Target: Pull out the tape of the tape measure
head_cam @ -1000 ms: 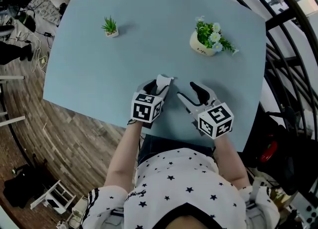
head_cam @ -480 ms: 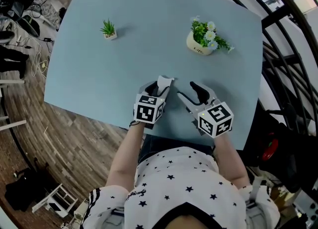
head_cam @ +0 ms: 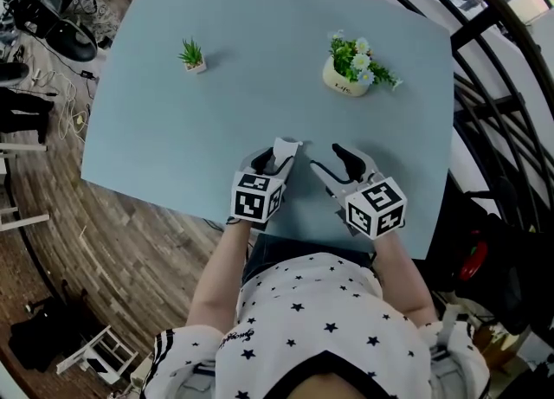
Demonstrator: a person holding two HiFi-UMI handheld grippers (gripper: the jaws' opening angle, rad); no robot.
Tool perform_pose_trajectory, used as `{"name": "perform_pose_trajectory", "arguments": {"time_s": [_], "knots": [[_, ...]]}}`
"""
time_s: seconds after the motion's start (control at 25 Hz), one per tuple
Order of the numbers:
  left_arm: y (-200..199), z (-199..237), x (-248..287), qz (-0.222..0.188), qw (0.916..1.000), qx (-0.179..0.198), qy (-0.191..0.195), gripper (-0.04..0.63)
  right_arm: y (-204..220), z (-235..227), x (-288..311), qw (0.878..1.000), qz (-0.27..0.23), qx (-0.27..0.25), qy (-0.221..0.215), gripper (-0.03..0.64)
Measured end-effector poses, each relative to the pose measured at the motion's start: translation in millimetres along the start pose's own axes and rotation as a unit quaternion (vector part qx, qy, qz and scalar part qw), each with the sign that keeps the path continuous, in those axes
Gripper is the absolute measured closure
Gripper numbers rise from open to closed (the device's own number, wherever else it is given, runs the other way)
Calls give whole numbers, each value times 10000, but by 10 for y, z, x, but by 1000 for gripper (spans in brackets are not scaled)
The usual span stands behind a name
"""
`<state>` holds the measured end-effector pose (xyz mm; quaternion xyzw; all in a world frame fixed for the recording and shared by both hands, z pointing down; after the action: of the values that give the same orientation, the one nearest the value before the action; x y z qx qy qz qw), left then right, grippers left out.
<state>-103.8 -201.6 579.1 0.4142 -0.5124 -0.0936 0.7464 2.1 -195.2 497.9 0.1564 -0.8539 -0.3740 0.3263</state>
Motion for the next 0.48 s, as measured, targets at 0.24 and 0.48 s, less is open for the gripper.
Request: {"name": "perform_pose_trajectory", "arguments": {"time_s": [0.24, 0.48], "knots": [[-80, -53, -254, -291, 9995, -16, -72, 393, -9, 33, -71, 9997, -22, -226, 109, 374], [-252, -124, -561, -731, 9973, 54, -99, 393, -66, 179, -131, 9967, -67, -807, 34, 374]]}}
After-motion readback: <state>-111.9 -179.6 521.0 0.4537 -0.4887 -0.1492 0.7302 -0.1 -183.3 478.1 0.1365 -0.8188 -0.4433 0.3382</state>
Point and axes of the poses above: the fingertips, and each gripper's own axes: x forward along the fingers, z to its left, y out of its underside, the point moved 2 cm from there along -x, backward along the fingers, and after that the axes turned 11 degrees about x, right-handed, at the moved point
